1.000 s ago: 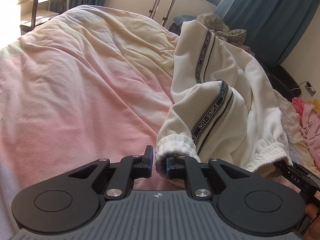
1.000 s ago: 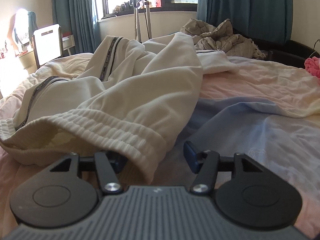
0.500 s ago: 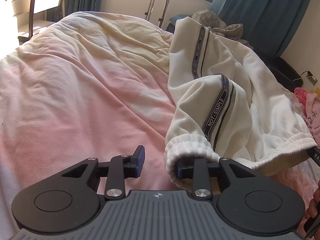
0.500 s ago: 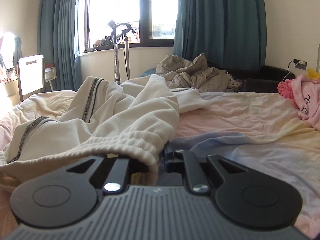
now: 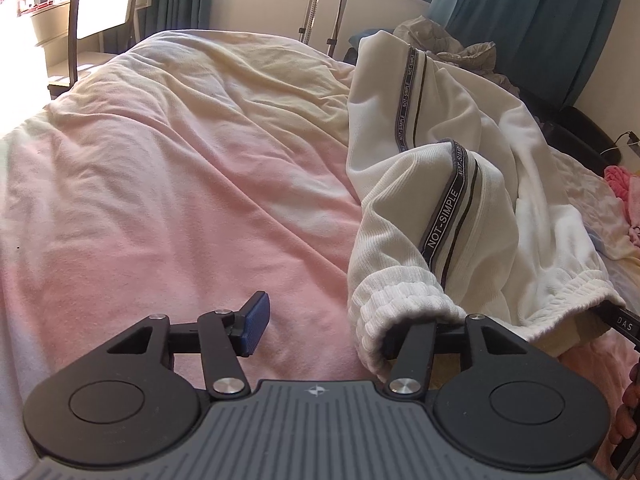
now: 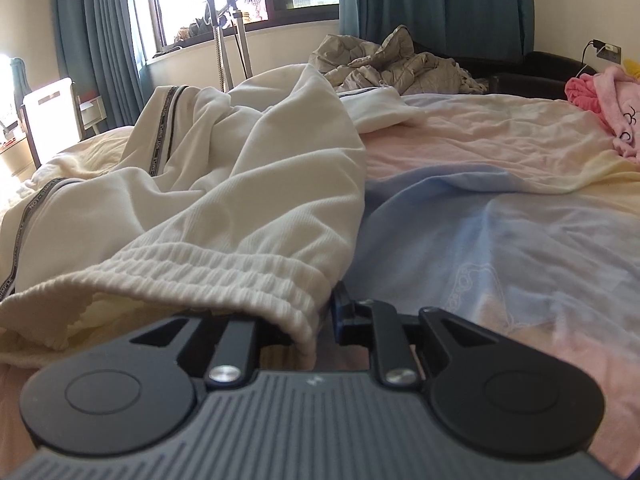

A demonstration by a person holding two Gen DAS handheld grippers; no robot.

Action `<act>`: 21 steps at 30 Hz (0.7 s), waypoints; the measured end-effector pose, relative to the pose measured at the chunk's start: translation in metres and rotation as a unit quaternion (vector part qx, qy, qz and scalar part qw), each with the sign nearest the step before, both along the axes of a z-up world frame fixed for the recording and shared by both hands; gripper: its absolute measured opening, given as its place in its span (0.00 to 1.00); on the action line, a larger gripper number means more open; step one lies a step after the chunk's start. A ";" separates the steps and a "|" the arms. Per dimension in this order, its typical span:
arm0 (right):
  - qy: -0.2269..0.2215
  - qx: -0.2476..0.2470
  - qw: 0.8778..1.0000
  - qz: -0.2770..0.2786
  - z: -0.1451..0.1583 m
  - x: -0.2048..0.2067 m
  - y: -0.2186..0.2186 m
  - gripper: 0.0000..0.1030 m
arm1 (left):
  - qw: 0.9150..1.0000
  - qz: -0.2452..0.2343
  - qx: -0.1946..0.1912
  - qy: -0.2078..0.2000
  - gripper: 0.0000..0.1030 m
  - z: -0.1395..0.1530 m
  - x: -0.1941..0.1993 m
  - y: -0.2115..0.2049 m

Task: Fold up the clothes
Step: 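Grasp the other ribbed cuff with the right gripper while the left holds its cuff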

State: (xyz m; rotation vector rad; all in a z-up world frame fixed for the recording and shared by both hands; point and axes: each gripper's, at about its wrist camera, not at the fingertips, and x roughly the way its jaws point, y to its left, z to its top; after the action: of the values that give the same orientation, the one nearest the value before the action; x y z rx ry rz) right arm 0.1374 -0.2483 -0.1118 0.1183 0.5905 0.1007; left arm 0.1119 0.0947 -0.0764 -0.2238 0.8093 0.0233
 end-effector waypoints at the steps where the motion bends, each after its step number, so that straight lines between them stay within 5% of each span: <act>1: -0.001 0.002 1.000 -0.001 0.000 0.001 -0.001 0.19 | 1.000 0.002 0.000 -0.001 0.56 0.000 0.000 0.000; 4: -0.004 -0.005 1.000 -0.007 0.000 0.002 -0.002 0.33 | 1.000 0.006 0.001 -0.008 0.56 0.001 0.000 -0.002; 8: -0.013 -0.008 1.000 -0.009 -0.001 0.003 -0.004 0.34 | 1.000 0.012 0.004 -0.022 0.57 0.001 0.000 -0.005; 13: -0.054 -0.027 0.998 -0.001 0.006 -0.003 0.002 0.16 | 0.999 0.023 0.008 -0.043 0.59 -0.001 0.006 -0.009; 21: -0.051 -0.032 0.998 -0.020 0.006 -0.006 -0.002 0.12 | 0.997 -0.013 0.026 -0.069 0.55 -0.001 0.009 -0.022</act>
State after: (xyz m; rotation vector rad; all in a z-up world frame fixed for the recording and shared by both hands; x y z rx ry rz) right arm 0.1315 -0.2505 -0.1056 0.0632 0.4888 0.0490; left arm 0.1207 0.0731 -0.0777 -0.1645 0.6724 0.0037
